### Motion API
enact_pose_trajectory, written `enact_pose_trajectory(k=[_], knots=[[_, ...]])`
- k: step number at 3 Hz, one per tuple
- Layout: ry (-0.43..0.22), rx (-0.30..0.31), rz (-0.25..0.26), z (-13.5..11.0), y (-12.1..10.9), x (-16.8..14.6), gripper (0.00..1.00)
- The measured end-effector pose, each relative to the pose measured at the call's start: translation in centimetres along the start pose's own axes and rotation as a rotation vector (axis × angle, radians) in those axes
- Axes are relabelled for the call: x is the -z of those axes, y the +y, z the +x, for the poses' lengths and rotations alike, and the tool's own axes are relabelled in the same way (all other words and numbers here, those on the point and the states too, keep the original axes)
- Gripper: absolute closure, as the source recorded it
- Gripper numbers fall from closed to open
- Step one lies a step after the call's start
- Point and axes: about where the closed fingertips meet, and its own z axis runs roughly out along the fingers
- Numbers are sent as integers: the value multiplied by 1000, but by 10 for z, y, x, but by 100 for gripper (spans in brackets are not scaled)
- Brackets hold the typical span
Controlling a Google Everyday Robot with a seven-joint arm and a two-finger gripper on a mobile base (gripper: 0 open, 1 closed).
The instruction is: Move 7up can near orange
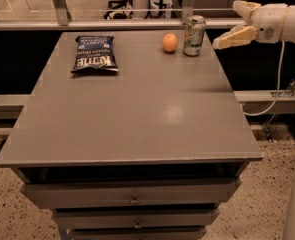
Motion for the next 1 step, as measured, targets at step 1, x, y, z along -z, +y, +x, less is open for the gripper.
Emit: enact_pose_trajectory(k=[1], knots=[[0, 0, 0, 0, 0, 0, 0]])
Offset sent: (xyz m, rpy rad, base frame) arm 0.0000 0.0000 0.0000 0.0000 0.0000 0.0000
